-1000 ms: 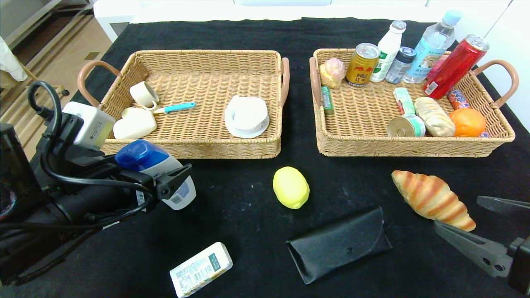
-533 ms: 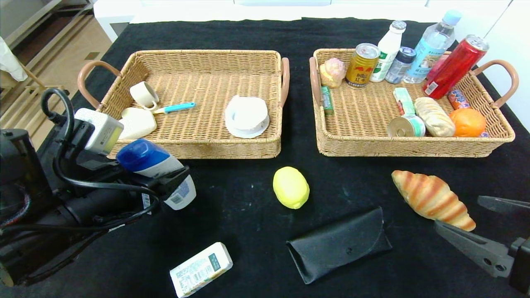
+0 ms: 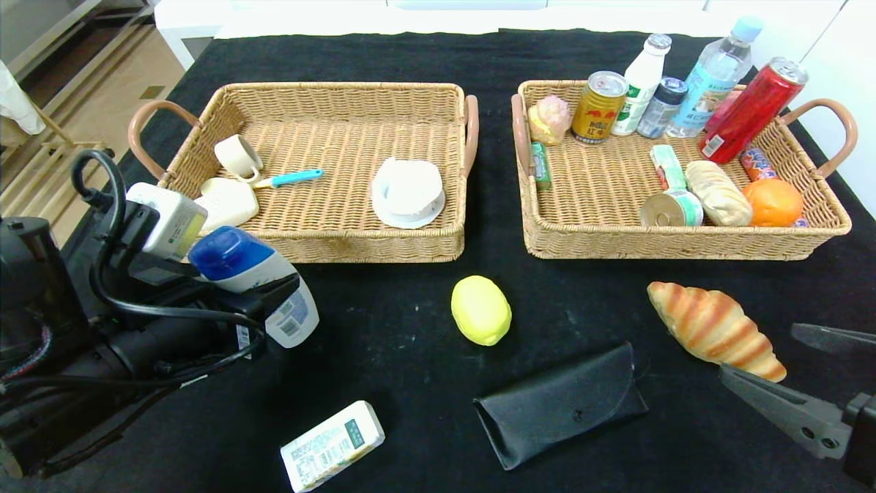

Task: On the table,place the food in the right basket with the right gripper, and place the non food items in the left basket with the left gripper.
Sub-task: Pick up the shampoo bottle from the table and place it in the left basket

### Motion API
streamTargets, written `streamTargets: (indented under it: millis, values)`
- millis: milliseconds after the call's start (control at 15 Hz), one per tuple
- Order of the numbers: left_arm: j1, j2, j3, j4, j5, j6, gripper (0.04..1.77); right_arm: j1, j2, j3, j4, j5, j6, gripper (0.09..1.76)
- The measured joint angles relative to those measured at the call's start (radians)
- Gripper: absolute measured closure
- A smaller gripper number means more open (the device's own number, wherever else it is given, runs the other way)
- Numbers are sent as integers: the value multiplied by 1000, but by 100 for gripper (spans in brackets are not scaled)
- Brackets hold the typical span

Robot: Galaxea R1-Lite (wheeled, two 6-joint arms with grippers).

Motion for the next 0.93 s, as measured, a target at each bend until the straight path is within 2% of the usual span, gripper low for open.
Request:
streamTargets:
  millis: [933]
  values:
    - [-9, -14, 9, 7, 3, 5, 114, -5, -5, 11, -3, 0, 0, 14]
